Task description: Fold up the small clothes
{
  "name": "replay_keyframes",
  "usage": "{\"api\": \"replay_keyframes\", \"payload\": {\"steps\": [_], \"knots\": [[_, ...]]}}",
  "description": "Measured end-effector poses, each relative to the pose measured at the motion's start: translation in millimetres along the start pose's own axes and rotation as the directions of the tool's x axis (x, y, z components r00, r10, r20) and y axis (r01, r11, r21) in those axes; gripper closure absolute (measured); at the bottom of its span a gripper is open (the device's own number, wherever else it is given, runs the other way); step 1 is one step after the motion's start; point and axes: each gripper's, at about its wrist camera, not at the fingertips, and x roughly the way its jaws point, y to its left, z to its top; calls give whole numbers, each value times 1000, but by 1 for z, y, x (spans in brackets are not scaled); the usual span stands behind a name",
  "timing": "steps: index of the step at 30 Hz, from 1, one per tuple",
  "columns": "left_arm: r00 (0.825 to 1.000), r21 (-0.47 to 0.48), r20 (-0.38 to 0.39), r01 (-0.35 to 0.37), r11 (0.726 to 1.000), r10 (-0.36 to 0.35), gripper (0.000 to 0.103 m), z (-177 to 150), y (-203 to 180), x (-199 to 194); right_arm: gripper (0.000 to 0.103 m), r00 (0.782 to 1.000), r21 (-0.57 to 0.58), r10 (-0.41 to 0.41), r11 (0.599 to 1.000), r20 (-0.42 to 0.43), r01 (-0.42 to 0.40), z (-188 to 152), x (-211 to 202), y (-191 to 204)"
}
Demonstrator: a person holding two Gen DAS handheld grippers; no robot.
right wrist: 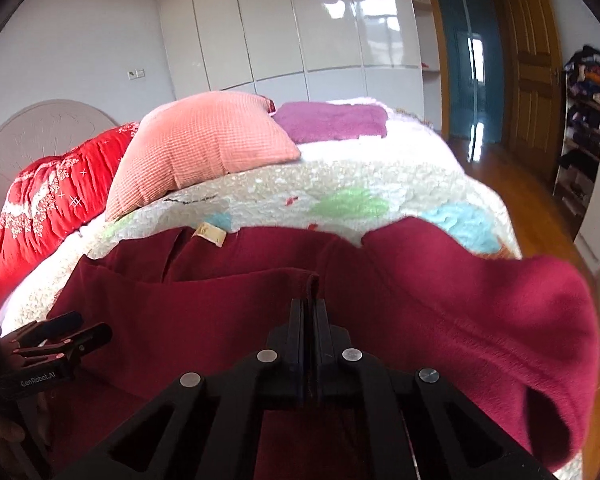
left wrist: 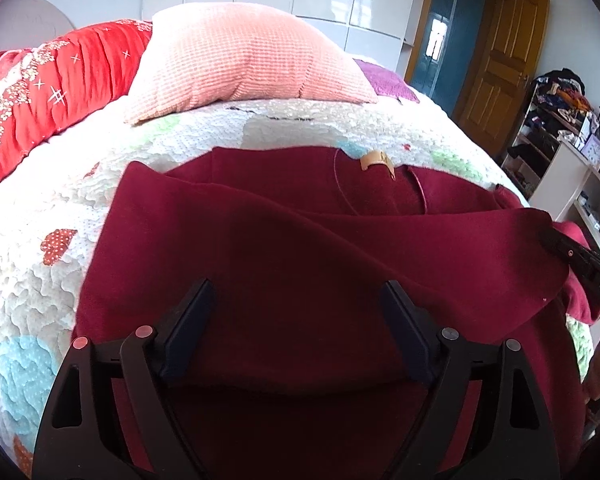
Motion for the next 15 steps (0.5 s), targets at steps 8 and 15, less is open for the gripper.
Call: {"api": "replay_keyframes", "payload": {"steps": [8, 15], "knots": [[995, 10, -98, 27, 1000, -26, 18, 3, -4, 23, 99, 991, 65, -30, 997, -134, 38, -12, 31, -22], [995, 48, -98, 8, 999, -3, 15, 0, -11, 25, 81, 1000, 118, -14, 993, -12, 16, 0, -14, -32]]}}
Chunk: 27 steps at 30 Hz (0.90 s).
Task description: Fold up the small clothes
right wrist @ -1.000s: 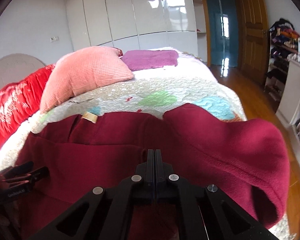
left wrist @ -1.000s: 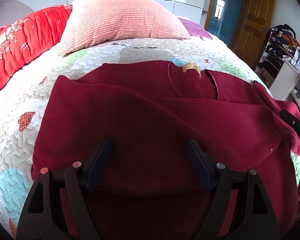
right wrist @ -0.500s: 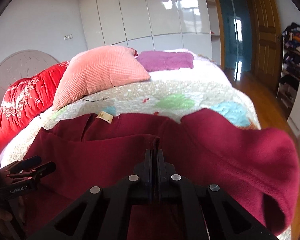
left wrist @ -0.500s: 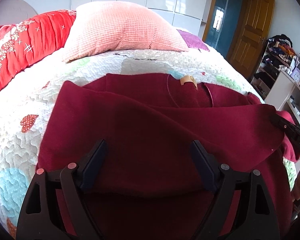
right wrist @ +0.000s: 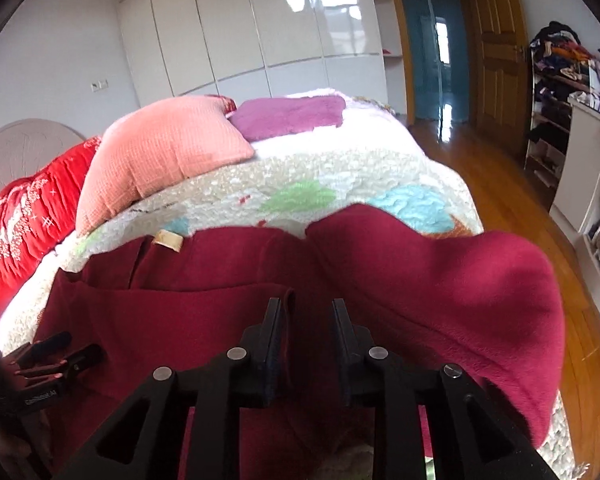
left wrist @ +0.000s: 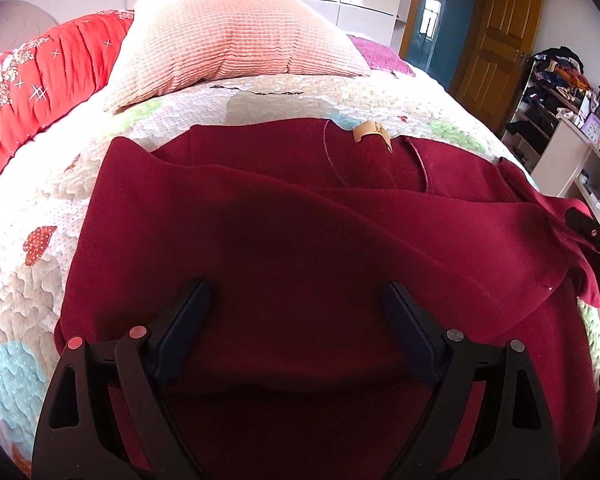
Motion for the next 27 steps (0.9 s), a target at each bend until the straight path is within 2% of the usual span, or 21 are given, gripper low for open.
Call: {"api": "replay_keyframes", "payload": {"steps": [3, 5, 7, 12, 13, 15, 17, 19, 21, 23, 26, 27], "knots": [[1000, -13, 6, 18, 1000, -18, 15, -1, 4, -1, 81, 999, -42, 33, 999, -20, -34, 2, 10, 15], [1000, -18, 8, 26, 1000, -26, 15, 0, 5, 0, 83, 995, -44, 36, 998, -89, -40, -4, 33, 21], [1000, -18, 6, 27, 999, -26, 15, 0, 5, 0, 84, 984, -39, 4, 999, -176, -11, -14, 55, 20], [1000, -19, 5, 30, 999, -30, 14, 1, 5, 0, 85, 993, -41, -18, 999, -116, 13, -10, 24, 17], [1000, -19, 5, 31, 999, -31, 14, 1, 5, 0, 85, 991, -63, -36, 998, -128, 28, -13, 26, 18], [999, -19, 5, 32, 999, -32, 14, 1, 5, 0, 84, 974, -95, -77, 994, -212, 58, -21, 45, 16], [999, -21, 6, 36, 999, -36, 14, 1, 6, 1, 84, 979, -33, -31, 999, -203, 25, -17, 40, 7], [999, -26, 7, 43, 999, -43, 14, 2, 7, 1, 83, 989, 12, 3, 1000, -149, -2, -3, 26, 0], [999, -28, 7, 47, 999, -47, 14, 2, 7, 1, 72, 994, -3, -58, 998, -96, 58, 12, 20, -3], [999, -27, 7, 48, 998, -48, 13, 2, 7, 1, 61, 983, -71, -139, 989, -123, 131, 24, 35, -2], [999, -30, 9, 52, 998, -52, 13, 1, 8, 0, 61, 960, -126, -215, 973, -180, 194, 30, 69, -8], [998, -30, 9, 55, 998, -54, 13, 1, 8, 0, 61, 956, -129, -211, 974, -204, 188, 29, 81, -12]]}}
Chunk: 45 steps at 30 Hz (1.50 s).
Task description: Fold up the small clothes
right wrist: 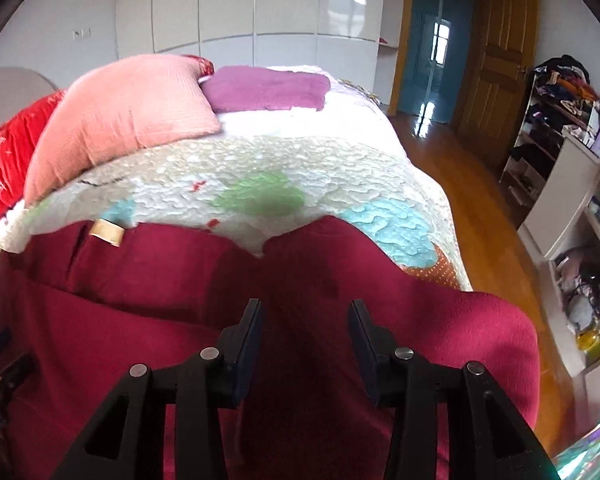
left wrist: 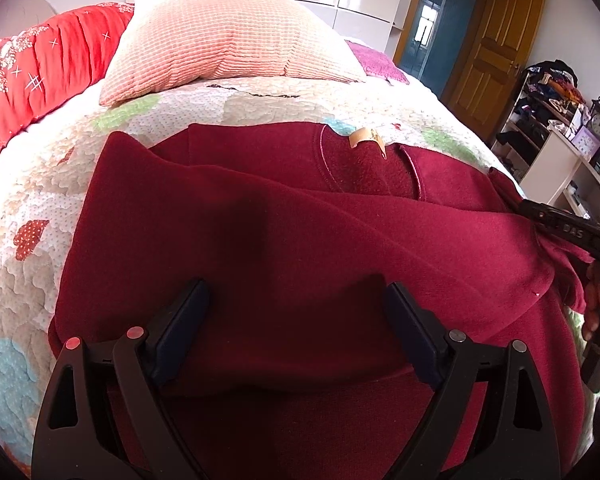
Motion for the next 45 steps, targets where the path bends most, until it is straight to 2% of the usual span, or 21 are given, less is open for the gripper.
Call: {"api": "replay_keyframes", "payload": {"steps": [1, 4, 5, 6, 8, 11, 13, 16, 19, 21, 22, 24, 25, 28, 34, 38, 40, 41, 42, 43, 45], "knots": [[1000, -1, 0, 2, 1000, -2, 13, 0, 0, 0, 61, 1000, -7, 11, 1000, -28, -11, 0, 12, -1], [1000, -4, 1, 9, 1000, -9, 12, 0, 1, 0, 63, 999, 7, 32, 999, -1, -32, -1, 20, -8], [1000, -5, 1, 11, 1000, -11, 12, 0, 1, 0, 74, 999, 22, 43, 999, 7, -43, 0, 16, -10], [1000, -6, 2, 13, 1000, -13, 12, 0, 1, 0, 96, 998, 32, 51, 998, 29, -52, 0, 9, -12], [1000, -8, 3, 18, 1000, -17, 12, 0, 1, -1, 96, 992, 55, 99, 993, 76, -103, 1, -14, -13], [996, -38, 35, 87, 996, -86, 12, 1, 9, -9, 96, 948, 21, 271, 960, 164, -278, 4, -65, 3], [976, -96, 83, 209, 973, -201, 12, 2, 23, -19, 96, 918, -56, 340, 940, 203, -336, 4, -96, 30], [923, -188, 171, 374, 908, -345, 12, 4, 48, -32, 96, 873, -118, 443, 896, 205, -428, 3, -115, 76], [881, -255, 227, 466, 847, -416, 12, 4, 66, -37, 96, 861, -139, 490, 870, 135, -474, -11, -95, 123], [871, -272, 231, 486, 830, -434, 12, 6, 68, -35, 95, 839, -119, 541, 838, 56, -532, -25, -73, 145], [874, -269, 225, 481, 834, -431, 12, 7, 67, -35, 93, 825, -103, 564, 822, 17, -560, -34, -63, 151], [883, -252, 208, 465, 849, -422, 12, 9, 60, -34, 67, 815, -81, 579, 812, -16, -578, -45, -54, 152], [883, -242, 202, 464, 852, -424, 12, 9, 56, -34, 63, 810, -73, 586, 808, 4, -584, -49, -58, 145], [874, -233, 198, 483, 844, -445, 12, 12, 50, -32, 61, 790, -23, 597, 800, 136, -600, -55, -80, 110], [896, -241, 154, 442, 864, -416, 12, 18, 40, -27, 56, 710, 153, 599, 714, 370, -683, -53, -91, 39], [951, -229, 30, 305, 924, -307, 12, 23, 18, -10, 54, 704, 194, 561, 705, 436, -682, -52, -98, 8], [966, -189, -5, 253, 949, -259, 12, 24, 4, -6, 51, 699, 228, 552, 687, 454, -690, -52, -97, -8], [964, -173, -9, 259, 950, -264, 14, 24, -2, -7, 46, 706, 252, 539, 683, 460, -685, -52, -96, -16], [956, -166, -18, 287, 943, -294, 18, 25, -7, -7, 39, 715, 278, 519, 681, 468, -677, -54, -96, -24], [947, -167, -35, 311, 936, -320, 30, 25, -12, -5, 38, 722, 301, 501, 678, 477, -670, -54, -96, -32], [947, -152, -78, 298, 942, -312, 59, 26, -23, 3, 38, 728, 341, 478, 664, 492, -666, -56, -95, -48]]}}
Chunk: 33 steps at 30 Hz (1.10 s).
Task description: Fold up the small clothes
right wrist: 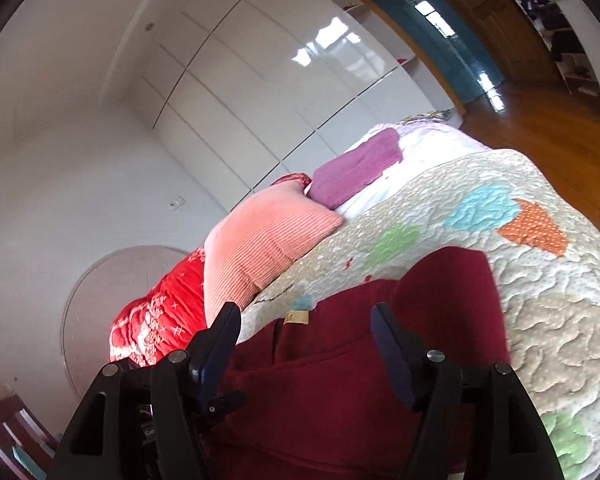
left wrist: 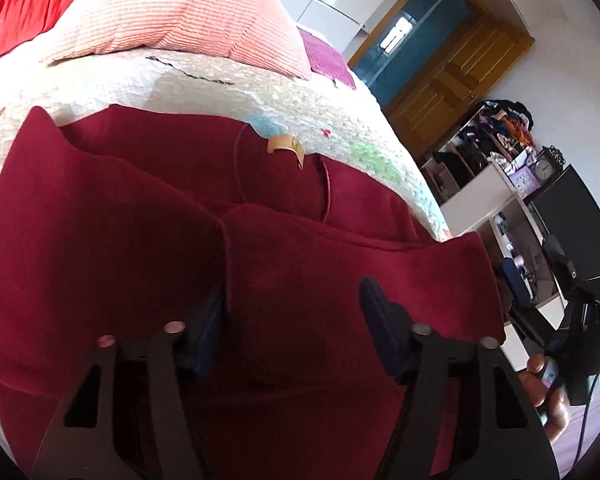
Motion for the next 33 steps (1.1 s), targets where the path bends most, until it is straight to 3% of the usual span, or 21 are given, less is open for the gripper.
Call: {"api": "replay_keyframes", "payload": {"steps": [1, 2, 4, 6, 8, 10, 16, 21, 22, 23, 24, 26, 29, 31, 33], "knots": [[1000, 17, -21, -15, 1000, 16, 87, 1, -5, 4, 38, 1000, 17, -7, 1000, 14, 6, 3, -5, -6], [999, 16, -34, -25, 1000, 25, 91, 2, -7, 5, 38, 999, 29, -16, 999, 28, 16, 6, -9, -11], [1000, -13, -10, -10, 1000, 10, 91, 7, -10, -9, 38, 997, 33, -52, 998, 52, 50, 12, -17, -18], [997, 8, 69, -21, 1000, 21, 91, 13, -11, -38, 38, 992, 48, -101, 994, 70, 98, 16, -24, -25], [980, 45, 170, -114, 992, 105, 91, 15, -8, -71, 38, 991, 85, -115, 990, 71, 109, 19, -27, -33], [956, 36, 224, -201, 979, 188, 91, 14, 5, -91, 38, 991, 92, -124, 988, 42, 120, 17, -23, -36], [964, -70, 128, -225, 972, 233, 91, -4, 54, -78, 40, 972, -148, -224, 966, -72, 212, 1, 6, -3], [959, -59, 118, -252, 966, 257, 91, -5, 60, -67, 40, 914, -288, -363, 908, -180, 304, -20, 42, -4], [960, -62, 112, -252, 966, 258, 91, -2, 60, -62, 40, 890, -318, -404, 889, -210, 329, -25, 51, -9], [960, -66, 105, -254, 965, 260, 91, -3, 62, -60, 40, 847, -372, -486, 843, -216, 389, -31, 60, -13], [961, -71, 97, -252, 965, 258, 91, -3, 64, -57, 41, 820, -402, -533, 811, -207, 426, -34, 66, -19], [962, -78, 82, -254, 964, 260, 91, 1, 68, -46, 41, 830, -363, -517, 829, -207, 426, -30, 61, -24], [960, -78, 74, -263, 962, 269, 89, -1, 67, -45, 41, 825, -322, -539, 821, -168, 471, -22, 44, -24], [960, -90, 75, -262, 961, 269, 87, 0, 65, -50, 41, 864, -273, -467, 870, -190, 410, -17, 32, -14], [957, -99, 87, -267, 959, 276, 80, -1, 64, -58, 41, 883, -334, -435, 870, -176, 362, -18, 27, 8]]}}
